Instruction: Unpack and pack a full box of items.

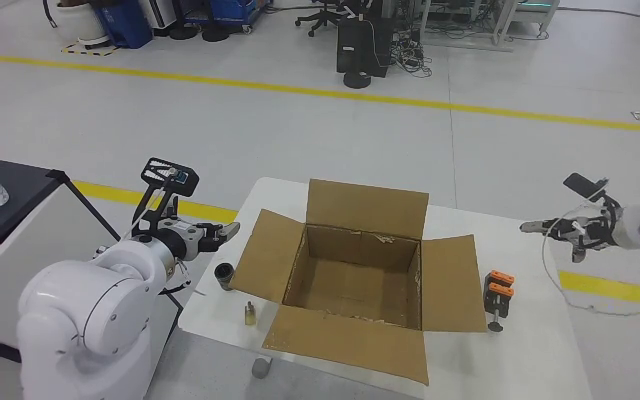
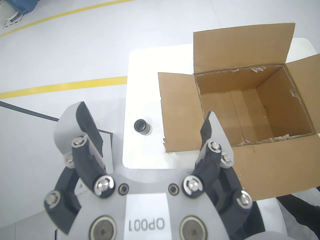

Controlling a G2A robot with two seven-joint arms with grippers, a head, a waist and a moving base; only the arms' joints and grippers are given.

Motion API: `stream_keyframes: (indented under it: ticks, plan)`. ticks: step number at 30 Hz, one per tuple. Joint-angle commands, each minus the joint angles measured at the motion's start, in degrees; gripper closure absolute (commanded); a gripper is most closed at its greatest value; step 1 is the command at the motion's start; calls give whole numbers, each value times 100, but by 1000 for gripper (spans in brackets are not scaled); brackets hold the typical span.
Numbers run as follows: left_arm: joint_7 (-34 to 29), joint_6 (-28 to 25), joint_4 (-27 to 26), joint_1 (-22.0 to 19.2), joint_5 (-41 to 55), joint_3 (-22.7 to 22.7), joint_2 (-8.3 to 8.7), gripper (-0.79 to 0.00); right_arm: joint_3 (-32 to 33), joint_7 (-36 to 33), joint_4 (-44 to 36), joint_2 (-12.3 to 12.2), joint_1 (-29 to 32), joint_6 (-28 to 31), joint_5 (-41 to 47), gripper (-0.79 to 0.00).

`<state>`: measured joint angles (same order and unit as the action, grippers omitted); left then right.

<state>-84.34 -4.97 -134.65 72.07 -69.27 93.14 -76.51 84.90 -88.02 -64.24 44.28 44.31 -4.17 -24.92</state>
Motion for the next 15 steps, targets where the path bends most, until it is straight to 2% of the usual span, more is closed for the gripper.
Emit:
stream_keyframes:
  ticks: [1, 8, 15]
  plan:
    - [0, 0, 0, 0, 0, 0, 0, -785, 195, 2, -484, -104, 422, -146, 400, -785]
    - [0, 0, 0, 0, 0, 0, 0, -785, 472, 2, -1269, -429, 1190, -562, 871, -785]
    - [0, 0, 0, 0, 0, 0, 0, -785, 363, 2, -1498, -605, 1330, -663, 1018, -785]
